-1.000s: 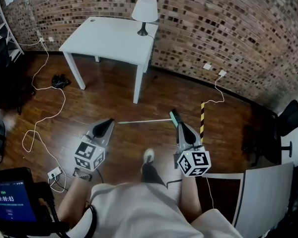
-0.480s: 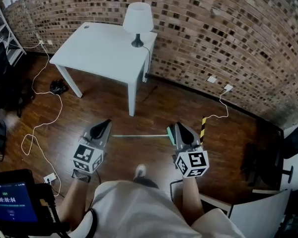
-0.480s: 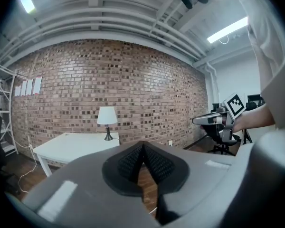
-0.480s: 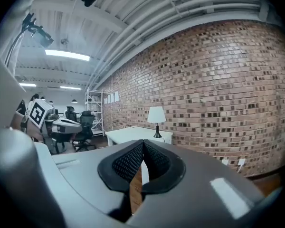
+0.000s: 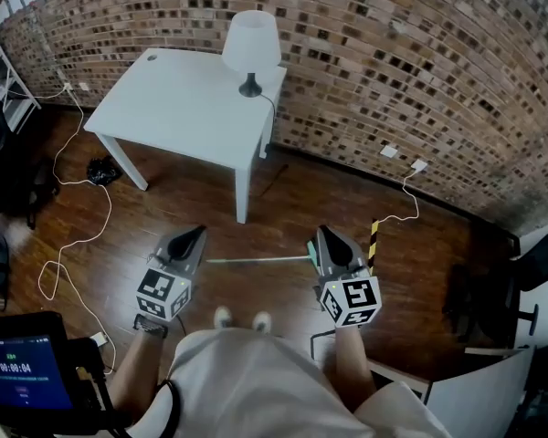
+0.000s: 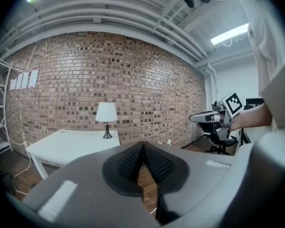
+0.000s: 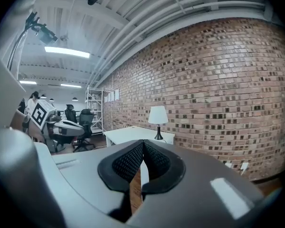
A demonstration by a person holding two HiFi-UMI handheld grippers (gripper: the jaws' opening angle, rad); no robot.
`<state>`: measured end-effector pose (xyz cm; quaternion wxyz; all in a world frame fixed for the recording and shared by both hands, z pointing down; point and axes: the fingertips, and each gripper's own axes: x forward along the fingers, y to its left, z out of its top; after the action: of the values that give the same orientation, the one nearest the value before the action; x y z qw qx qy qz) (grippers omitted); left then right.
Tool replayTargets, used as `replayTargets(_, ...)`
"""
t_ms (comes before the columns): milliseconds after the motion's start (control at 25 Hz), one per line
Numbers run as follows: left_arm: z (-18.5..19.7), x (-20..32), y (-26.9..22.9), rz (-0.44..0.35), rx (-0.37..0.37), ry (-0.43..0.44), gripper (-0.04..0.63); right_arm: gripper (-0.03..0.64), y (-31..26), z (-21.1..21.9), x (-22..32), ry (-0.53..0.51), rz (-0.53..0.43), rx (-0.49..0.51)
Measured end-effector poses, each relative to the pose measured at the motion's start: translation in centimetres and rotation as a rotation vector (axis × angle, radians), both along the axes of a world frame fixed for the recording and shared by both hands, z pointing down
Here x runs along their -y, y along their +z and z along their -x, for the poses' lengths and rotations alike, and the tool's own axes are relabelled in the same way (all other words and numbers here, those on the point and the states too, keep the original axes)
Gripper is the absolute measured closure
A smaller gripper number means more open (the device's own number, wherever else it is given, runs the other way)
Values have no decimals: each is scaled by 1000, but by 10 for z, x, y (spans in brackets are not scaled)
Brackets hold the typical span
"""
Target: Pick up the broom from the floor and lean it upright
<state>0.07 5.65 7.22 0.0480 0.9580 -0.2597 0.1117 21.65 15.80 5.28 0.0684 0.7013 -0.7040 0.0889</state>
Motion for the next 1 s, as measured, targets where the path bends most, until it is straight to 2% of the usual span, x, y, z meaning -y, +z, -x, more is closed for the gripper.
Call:
replayTargets(440, 11, 28, 6, 15, -23, -2, 595, 603, 1, 20, 34, -15, 20, -35)
replayTargets(640, 22, 32, 14, 17, -28, -5, 595, 603, 10, 29, 50, -78, 56, -66)
replayTargets(760, 34, 42, 12, 23, -55, -11, 595, 603, 4, 46, 64, -150, 30, -65)
replayTargets(920, 58, 56, 39, 60, -6, -41, 595, 595, 11, 78, 83, -213, 27, -53)
replayTargets(1000, 68, 64, 52, 83, -5, -52, 595, 591, 23, 91, 94, -231, 45, -67)
